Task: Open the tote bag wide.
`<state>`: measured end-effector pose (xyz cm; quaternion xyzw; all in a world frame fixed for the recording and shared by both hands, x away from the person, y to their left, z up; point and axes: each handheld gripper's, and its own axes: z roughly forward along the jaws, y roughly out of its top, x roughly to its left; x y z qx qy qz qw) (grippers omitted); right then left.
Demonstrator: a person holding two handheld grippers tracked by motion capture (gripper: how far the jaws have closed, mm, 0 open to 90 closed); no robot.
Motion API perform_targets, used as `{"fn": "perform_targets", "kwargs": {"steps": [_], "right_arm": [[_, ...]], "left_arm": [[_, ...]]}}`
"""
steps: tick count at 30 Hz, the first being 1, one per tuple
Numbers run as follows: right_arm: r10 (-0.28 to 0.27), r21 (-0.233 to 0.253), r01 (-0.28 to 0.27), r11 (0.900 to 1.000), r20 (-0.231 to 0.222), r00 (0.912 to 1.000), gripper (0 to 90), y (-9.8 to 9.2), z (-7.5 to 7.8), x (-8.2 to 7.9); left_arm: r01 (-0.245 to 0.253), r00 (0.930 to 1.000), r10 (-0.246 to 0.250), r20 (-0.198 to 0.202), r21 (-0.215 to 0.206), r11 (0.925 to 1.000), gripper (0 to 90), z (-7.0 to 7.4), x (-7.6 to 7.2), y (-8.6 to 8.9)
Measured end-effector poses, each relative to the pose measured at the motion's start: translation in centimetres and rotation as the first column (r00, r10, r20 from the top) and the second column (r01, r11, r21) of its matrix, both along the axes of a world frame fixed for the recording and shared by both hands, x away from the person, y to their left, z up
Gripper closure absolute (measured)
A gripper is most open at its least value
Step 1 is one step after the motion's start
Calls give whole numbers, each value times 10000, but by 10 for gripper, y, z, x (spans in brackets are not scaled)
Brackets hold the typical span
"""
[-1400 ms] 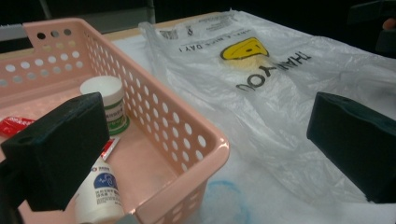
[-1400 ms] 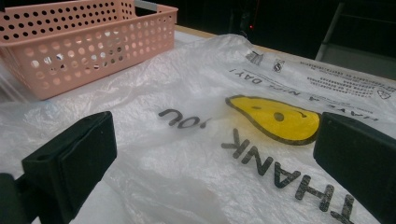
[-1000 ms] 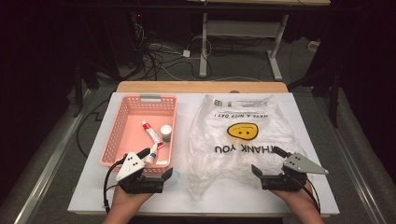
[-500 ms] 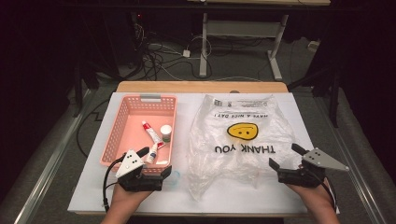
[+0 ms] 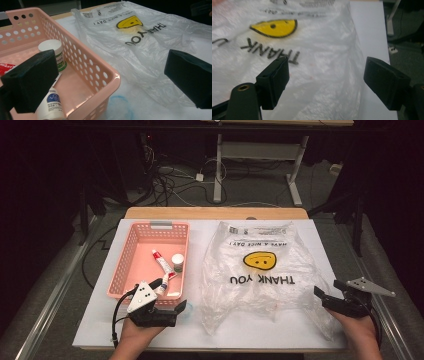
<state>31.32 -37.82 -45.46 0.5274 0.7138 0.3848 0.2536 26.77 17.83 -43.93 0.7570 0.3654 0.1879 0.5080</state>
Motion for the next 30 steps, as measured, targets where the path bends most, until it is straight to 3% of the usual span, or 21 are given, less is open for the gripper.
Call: {"fn": "perform_targets", "kwargs": {"steps": [1,3,5,6,12,15,19,20,21,23,30], "right_arm": [[0,0,0,10000,0,10000,215,0,0,0],[-103,-100,95,9999,-748,9971,230,-6,-12,7],[-122,-146,109,9998,-880,9960,255,-7,-14,7],[-147,-313,111,9994,-1176,9930,297,-8,-19,9],[-360,-463,302,9985,-1286,9910,416,-9,-20,12],[-569,-878,455,9951,-1313,9897,564,-6,-21,12],[-719,-1058,588,9926,-1247,9896,664,-5,-21,12],[-581,-989,455,9941,-1284,9900,791,-5,-21,12],[-581,-989,455,9941,-1284,9900,791,-5,-21,12],[-31,-721,-75,9974,-1455,9894,900,-6,-20,12],[415,-754,-519,9958,-1340,9901,900,1,-20,4]], "left_arm": [[7,10000,-7,-16,-43,10000,0,0,0,0],[-1,10000,1,22,-21,10000,0,1,-1,1],[-28,10000,28,18,-23,10000,0,1,-1,1],[-37,10000,37,-5,-50,10000,0,1,-1,2],[-12,9998,10,-173,-92,10000,0,0,2,4],[38,9999,-39,-163,-73,10000,0,0,1,4],[60,9999,-61,-143,-60,10000,0,0,1,4],[66,9999,-67,-139,-34,10000,0,0,1,4],[70,9999,-70,-135,-43,10000,0,0,1,4],[93,9999,-95,-144,-91,9999,0,1,1,5],[108,9998,-110,-191,-105,9999,0,1,2,6]]}}
